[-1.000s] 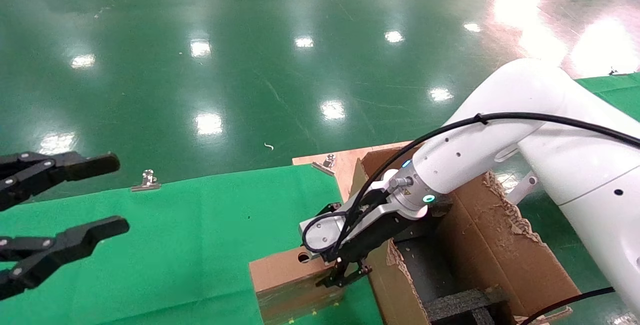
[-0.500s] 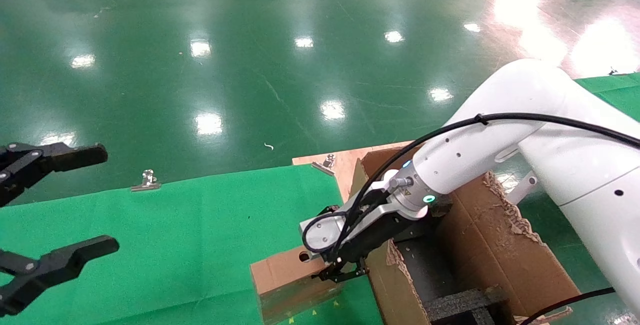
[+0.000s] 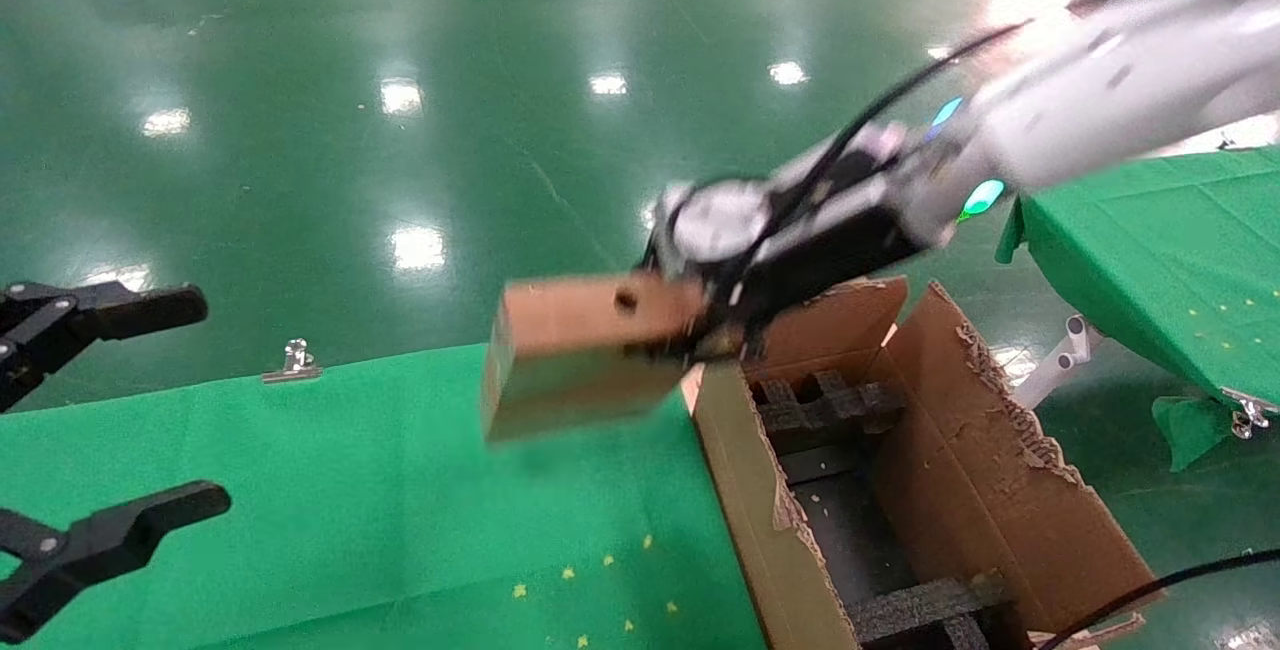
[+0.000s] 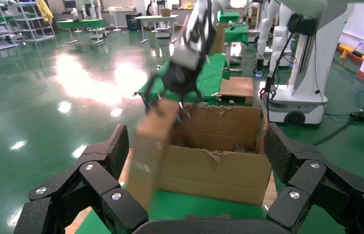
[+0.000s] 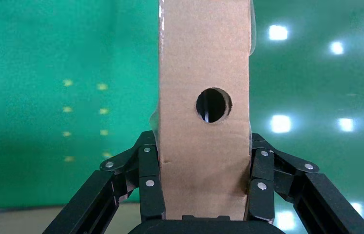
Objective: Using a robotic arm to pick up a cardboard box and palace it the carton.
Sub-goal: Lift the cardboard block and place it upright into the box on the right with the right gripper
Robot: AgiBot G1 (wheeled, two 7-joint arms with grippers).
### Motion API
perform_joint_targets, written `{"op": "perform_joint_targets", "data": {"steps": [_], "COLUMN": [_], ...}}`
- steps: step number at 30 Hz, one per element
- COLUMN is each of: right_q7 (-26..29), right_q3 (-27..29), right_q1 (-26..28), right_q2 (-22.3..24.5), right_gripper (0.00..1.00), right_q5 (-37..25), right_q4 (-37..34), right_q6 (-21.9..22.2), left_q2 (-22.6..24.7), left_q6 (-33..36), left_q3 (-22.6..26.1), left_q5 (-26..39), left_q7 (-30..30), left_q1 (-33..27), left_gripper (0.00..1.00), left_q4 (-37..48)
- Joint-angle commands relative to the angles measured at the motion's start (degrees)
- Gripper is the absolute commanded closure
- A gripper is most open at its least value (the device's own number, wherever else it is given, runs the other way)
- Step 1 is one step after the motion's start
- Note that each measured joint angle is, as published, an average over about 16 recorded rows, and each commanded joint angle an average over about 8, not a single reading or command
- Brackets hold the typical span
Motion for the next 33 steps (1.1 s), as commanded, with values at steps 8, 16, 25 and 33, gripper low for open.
{"op": "perform_joint_targets", "data": {"steps": [8, 16, 25, 33], "right_q7": [-1.16, 1.26, 7.35, 11.46], "right_q3": [-6.4, -14.07, -24.2, -31.32], "right_q1": [9.61, 16.28, 21.67, 22.18], "right_q2": [3.63, 11.87, 24.01, 31.82], "right_gripper": [1.0, 1.0, 1.0, 1.0], "right_q5": [4.72, 5.42, 4.9, 3.93], "right_q4": [-4.01, -2.78, 4.04, 8.68], "right_q6": [-0.39, -0.55, -0.46, 0.08], "left_q2": [0.0, 0.0, 0.0, 0.0], "left_q6": [0.0, 0.0, 0.0, 0.0], "left_q3": [0.0, 0.0, 0.0, 0.0], "left_q5": [0.0, 0.0, 0.0, 0.0], "left_q7": [0.0, 0.0, 0.0, 0.0], "left_q1": [0.0, 0.0, 0.0, 0.0], "left_gripper": [0.0, 0.0, 0.0, 0.0], "left_q4": [0.0, 0.0, 0.0, 0.0]}}
